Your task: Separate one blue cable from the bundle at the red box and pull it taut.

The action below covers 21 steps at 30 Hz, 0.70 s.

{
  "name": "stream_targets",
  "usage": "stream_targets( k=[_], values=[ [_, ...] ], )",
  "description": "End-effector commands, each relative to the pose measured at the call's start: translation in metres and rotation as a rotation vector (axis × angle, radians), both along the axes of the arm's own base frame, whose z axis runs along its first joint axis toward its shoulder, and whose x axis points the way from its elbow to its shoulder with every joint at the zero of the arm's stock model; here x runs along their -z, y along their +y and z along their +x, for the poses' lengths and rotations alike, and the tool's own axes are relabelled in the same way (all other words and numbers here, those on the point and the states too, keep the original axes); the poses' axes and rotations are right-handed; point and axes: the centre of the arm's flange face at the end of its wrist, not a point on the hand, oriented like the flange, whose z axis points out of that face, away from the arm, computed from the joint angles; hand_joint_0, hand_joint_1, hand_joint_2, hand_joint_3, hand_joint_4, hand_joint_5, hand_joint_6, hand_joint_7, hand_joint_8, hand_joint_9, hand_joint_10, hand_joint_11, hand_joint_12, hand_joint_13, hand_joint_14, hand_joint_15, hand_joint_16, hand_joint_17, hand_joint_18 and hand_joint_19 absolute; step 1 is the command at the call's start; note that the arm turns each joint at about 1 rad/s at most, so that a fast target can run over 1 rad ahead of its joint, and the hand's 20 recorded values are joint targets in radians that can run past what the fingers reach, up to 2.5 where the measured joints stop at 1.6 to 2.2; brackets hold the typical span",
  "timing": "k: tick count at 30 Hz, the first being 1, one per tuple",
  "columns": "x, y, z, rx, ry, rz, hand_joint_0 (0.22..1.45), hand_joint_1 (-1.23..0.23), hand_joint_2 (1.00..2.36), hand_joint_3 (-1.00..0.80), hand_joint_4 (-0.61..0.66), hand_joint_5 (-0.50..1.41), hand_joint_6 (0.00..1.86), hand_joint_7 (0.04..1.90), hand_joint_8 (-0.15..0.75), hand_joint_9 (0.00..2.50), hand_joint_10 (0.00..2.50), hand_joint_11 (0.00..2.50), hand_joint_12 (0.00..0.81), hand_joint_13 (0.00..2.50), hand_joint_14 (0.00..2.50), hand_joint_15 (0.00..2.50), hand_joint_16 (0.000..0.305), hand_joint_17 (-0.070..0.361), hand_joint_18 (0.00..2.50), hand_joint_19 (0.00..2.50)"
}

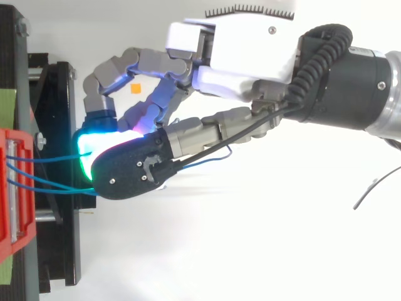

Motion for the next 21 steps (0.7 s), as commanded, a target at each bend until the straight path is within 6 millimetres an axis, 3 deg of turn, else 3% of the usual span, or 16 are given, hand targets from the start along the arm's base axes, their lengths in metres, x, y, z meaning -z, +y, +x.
stream_targets(
  k=[1,5,10,21],
  values=[
    [-0.0002,0.0,0.0,0.0,0.0,0.0,0.58,-0.63,1.01,-0.38,0.01,-0.12,0.77,1.21,0.32,1.18,0.03,1.07,0.378,0.76,0.02,0.57,0.046,0.104,0.83,0.8],
    [0.001,0.0,0.0002,0.0,0.001,0.0,0.55,-0.51,1.0,-0.5,0.05,-0.12,0.75,1.2,0.335,1.18,0.03,1.05,0.385,0.76,0.02,0.57,0.048,0.107,0.83,0.79],
    [0.0012,0.0,-0.0002,0.0,0.004,0.0,0.59,-0.4,1.0,-0.47,0.05,-0.12,0.75,1.21,0.325,1.18,0.03,1.04,0.38,0.75,0.02,0.57,0.046,0.104,0.82,0.8],
    [0.0,0.0,-0.0002,0.0,0.001,0.001,0.59,-0.59,1.02,-0.16,0.03,-0.12,0.77,1.23,0.34,1.18,0.03,1.05,0.393,0.76,0.02,0.57,0.049,0.11,0.83,0.78]
  ],
)
